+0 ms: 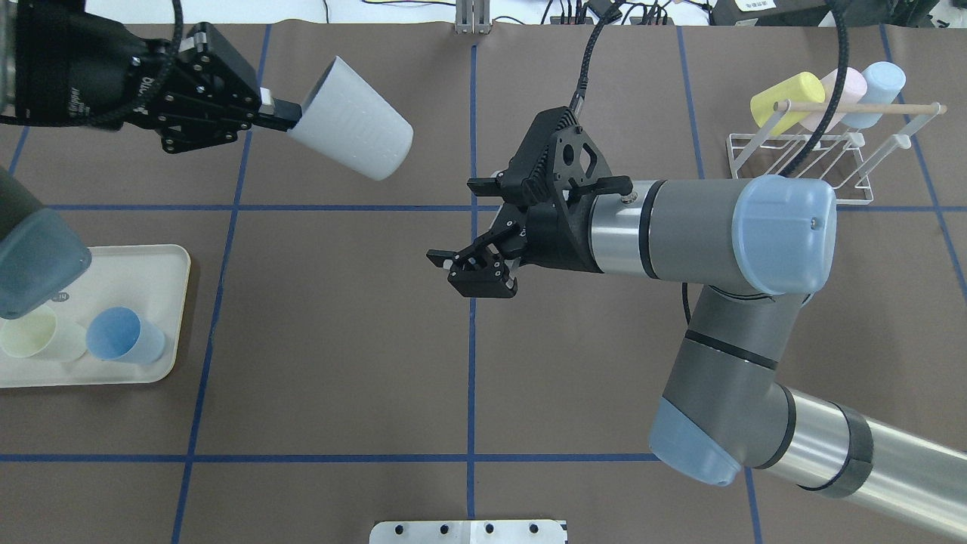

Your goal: Transfer IKEA cup to right arm and place on rack

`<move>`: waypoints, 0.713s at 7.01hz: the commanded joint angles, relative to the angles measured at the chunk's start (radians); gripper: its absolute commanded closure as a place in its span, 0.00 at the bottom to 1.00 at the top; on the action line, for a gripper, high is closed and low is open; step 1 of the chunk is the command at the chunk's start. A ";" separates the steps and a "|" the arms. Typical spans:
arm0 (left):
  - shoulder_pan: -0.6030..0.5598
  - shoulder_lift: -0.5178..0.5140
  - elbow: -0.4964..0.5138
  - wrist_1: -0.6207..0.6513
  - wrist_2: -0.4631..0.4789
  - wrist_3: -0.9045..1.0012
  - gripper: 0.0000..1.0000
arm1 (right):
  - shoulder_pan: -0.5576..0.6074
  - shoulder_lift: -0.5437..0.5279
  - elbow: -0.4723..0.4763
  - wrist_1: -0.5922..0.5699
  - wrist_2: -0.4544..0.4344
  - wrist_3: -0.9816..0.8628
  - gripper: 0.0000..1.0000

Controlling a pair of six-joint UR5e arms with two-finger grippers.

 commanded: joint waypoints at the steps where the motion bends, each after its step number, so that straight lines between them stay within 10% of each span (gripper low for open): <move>1: 0.068 -0.014 0.006 0.002 0.062 -0.008 1.00 | -0.008 0.020 0.001 -0.001 0.000 -0.003 0.02; 5: 0.125 0.006 0.007 0.004 0.099 0.004 1.00 | -0.008 0.022 0.004 -0.001 0.000 -0.005 0.02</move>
